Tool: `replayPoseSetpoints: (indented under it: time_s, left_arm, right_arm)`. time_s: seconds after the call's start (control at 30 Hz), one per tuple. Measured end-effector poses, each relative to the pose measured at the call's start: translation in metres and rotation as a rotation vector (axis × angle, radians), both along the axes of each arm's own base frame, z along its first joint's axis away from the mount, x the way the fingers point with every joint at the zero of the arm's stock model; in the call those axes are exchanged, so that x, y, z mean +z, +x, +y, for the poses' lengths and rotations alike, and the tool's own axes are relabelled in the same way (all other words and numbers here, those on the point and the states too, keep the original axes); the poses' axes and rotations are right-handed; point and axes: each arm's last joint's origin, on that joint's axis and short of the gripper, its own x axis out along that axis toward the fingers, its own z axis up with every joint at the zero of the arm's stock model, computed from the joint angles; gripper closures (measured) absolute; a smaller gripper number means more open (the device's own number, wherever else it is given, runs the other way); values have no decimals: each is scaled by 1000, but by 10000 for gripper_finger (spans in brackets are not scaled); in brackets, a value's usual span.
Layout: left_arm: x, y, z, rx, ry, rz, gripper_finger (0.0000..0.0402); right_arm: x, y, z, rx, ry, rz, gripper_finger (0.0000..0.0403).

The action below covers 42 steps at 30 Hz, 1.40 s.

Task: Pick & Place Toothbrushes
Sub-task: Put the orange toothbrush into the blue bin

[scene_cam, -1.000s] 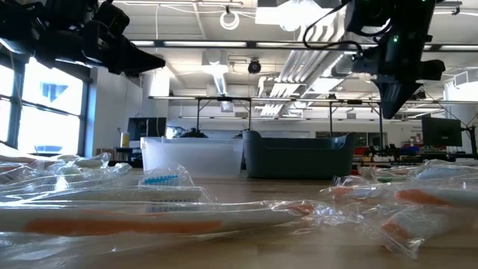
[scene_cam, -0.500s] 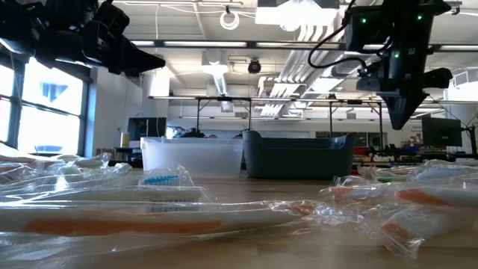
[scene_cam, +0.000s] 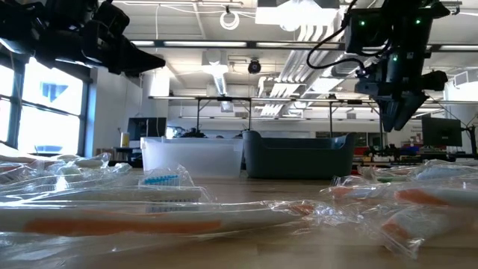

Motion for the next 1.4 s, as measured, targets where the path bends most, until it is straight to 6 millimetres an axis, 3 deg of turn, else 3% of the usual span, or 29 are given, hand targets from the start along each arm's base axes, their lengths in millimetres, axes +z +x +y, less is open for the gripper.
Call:
replayPoseSetpoints:
  time_s: [0.43, 0.8, 1.4]
  left_arm:
    - [0, 0, 0, 1, 0, 0, 400]
    - [0, 0, 0, 5, 0, 0, 400]
    - [0, 0, 0, 4, 0, 0, 400]
  right_arm:
    - [-18, -6, 2, -1, 32, 26, 262]
    - [-32, -11, 3, -52, 24, 24, 217]
    - [-42, -12, -11, -112, 95, 51, 237]
